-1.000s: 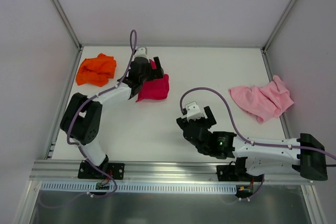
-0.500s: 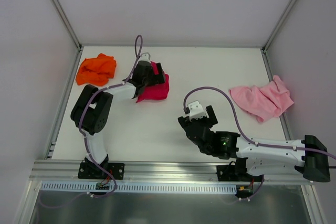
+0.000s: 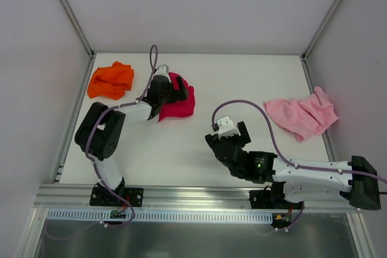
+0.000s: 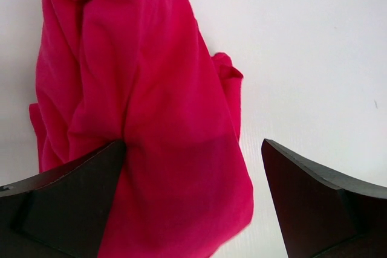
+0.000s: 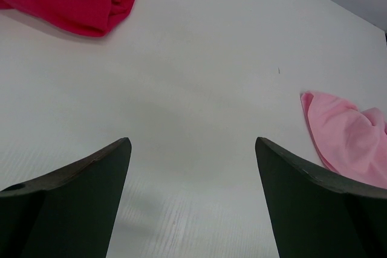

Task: Fold and stack the t-shirts

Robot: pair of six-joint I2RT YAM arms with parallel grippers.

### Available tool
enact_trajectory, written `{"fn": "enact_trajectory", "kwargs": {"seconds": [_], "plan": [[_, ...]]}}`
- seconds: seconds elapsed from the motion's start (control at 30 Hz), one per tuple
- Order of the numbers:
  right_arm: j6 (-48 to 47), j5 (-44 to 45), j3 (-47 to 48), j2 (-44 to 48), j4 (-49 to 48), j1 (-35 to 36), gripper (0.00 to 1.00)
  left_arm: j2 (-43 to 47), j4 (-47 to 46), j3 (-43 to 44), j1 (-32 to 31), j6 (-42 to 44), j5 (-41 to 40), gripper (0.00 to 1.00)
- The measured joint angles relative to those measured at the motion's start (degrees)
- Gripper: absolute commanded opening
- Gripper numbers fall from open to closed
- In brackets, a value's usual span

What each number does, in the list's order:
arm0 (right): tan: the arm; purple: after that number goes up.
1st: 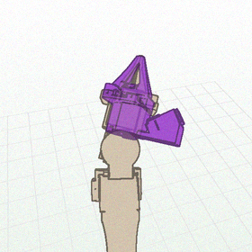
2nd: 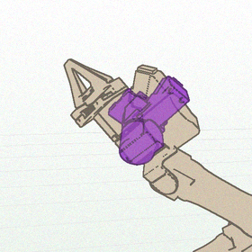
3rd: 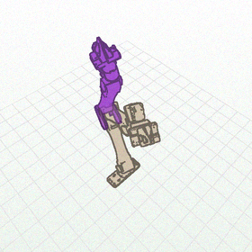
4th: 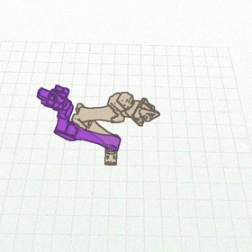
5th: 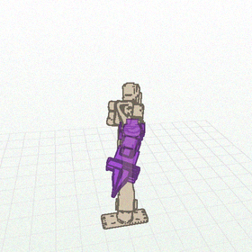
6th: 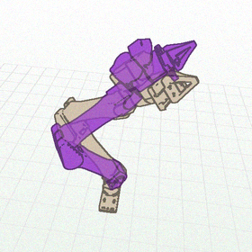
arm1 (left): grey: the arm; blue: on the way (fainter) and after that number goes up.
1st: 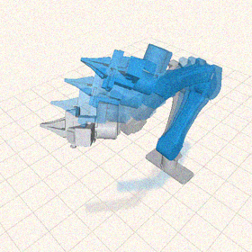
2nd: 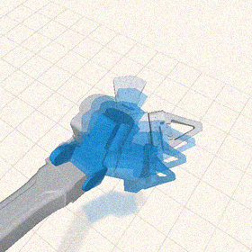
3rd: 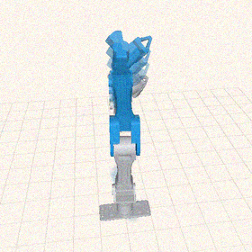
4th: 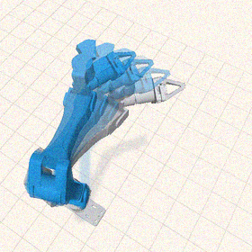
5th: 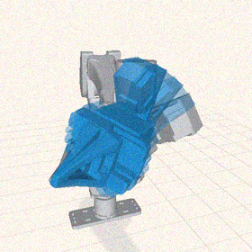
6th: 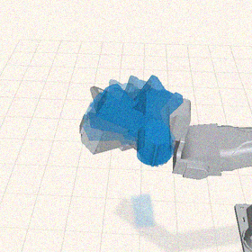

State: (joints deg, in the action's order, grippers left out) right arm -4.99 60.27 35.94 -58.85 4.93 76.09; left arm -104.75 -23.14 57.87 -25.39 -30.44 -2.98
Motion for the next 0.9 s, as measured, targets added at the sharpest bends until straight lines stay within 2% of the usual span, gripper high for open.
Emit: {"fn": "enact_trajectory", "kwargs": {"seconds": [0.23,0.4,0.6,0.9], "plan": [[0.0,-0.83,0.0,0.0,-0.02,0.0,0.89,10.91,-0.22,-5.46,-0.02,0.2,0.0,0.99],[-0.02,-1.14,0.07,-0.7,-0.13,0.0,0.89,14.97,-1.68,-8.35,-0.02,0.04,-1.11,0.99],[-0.2,-1.18,0.09,-2.58,-0.13,0.0,0.9,15.52,0.04,-12.85,-0.04,-2.29,-4.92,0.99],[-0.31,-1.18,0.15,-2.62,-0.13,0.02,0.89,12.61,1.97,-12.9,-0.04,-5.38,-9.51,0.99]]}}
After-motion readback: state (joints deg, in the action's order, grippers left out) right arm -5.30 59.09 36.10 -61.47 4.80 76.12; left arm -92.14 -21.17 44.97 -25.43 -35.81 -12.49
